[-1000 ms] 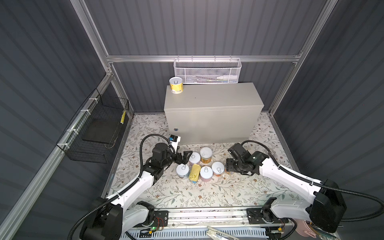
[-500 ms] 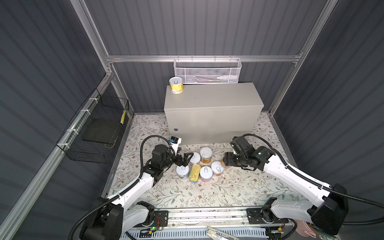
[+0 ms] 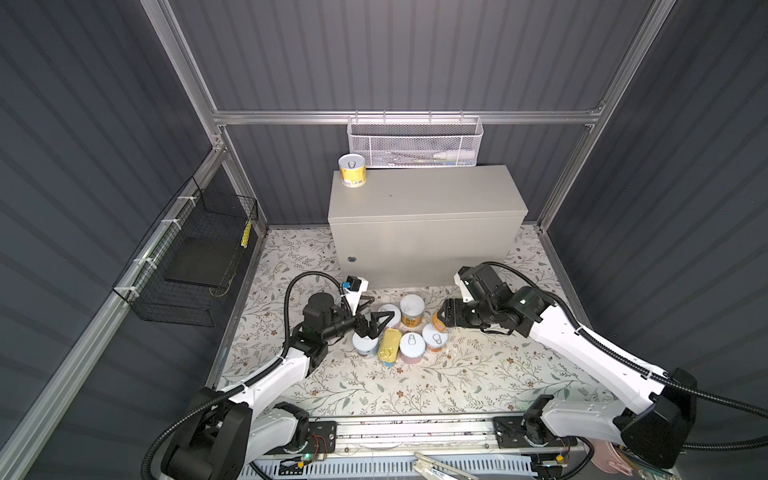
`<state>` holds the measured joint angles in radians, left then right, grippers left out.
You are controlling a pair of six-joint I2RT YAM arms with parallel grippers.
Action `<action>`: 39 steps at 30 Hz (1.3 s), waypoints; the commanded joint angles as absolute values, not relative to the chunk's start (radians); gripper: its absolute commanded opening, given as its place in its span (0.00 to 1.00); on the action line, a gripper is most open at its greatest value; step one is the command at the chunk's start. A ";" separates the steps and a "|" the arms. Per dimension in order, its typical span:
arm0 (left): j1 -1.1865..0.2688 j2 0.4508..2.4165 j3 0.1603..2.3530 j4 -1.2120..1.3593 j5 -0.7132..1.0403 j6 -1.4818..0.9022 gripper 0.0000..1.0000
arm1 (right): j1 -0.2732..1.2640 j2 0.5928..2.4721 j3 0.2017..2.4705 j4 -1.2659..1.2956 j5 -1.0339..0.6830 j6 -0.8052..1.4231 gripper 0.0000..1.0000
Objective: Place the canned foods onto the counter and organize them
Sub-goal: 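Lift the tall yellow can toward the left gripper while the left gripper reaches in, then grasp the tall yellow can with the left gripper and open the right gripper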
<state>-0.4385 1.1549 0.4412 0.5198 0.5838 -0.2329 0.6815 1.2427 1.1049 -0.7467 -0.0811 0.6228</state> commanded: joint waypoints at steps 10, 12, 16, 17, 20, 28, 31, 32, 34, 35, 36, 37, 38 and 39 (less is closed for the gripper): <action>-0.480 1.192 0.429 0.646 0.727 -0.247 1.00 | 0.683 1.335 1.212 -0.692 -0.222 0.575 0.47; -0.494 1.201 0.435 0.645 0.738 -0.235 1.00 | 0.683 1.346 1.222 -0.690 -0.234 0.570 0.48; -0.532 1.215 0.452 0.616 0.748 -0.198 1.00 | 0.683 1.369 1.239 -0.684 -0.271 0.566 0.47; -0.541 1.216 0.456 0.606 0.748 -0.187 1.00 | 0.684 1.373 1.240 -0.682 -0.279 0.567 0.47; -0.570 1.221 0.471 0.566 0.734 -0.153 1.00 | 0.687 1.385 1.241 -0.671 -0.305 0.573 0.47; -0.603 1.232 0.489 0.523 0.724 -0.114 1.00 | 0.731 1.431 1.260 -0.661 -0.325 0.575 0.47; -0.606 1.233 0.489 0.523 0.724 -0.112 1.00 | 0.745 1.446 1.268 -0.655 -0.360 0.576 0.47; -0.607 1.237 0.490 0.523 0.724 -0.112 1.00 | 0.748 1.449 1.271 -0.651 -0.368 0.579 0.47; -0.610 1.245 0.492 0.523 0.724 -0.112 1.00 | 0.752 1.454 1.272 -0.635 -0.379 0.585 0.47; -0.612 1.248 0.493 0.524 0.724 -0.110 1.00 | 0.753 1.457 1.273 -0.630 -0.384 0.587 0.46; -0.613 1.250 0.494 0.524 0.723 -0.108 1.00 | 0.755 1.461 1.277 -0.627 -0.388 0.590 0.46; -0.615 1.253 0.494 0.524 0.719 -0.109 1.00 | 0.758 1.465 1.280 -0.626 -0.390 0.591 0.46; -0.615 1.255 0.495 0.524 0.717 -0.107 1.00 | 0.759 1.469 1.283 -0.625 -0.392 0.591 0.46; -0.617 1.256 0.496 0.524 0.714 -0.108 1.00 | 0.762 1.472 1.285 -0.623 -0.393 0.591 0.46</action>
<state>-0.6086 1.2488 0.4595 0.5381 0.7147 -0.1329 0.7547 1.4700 1.2427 -0.6727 -0.3523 0.5869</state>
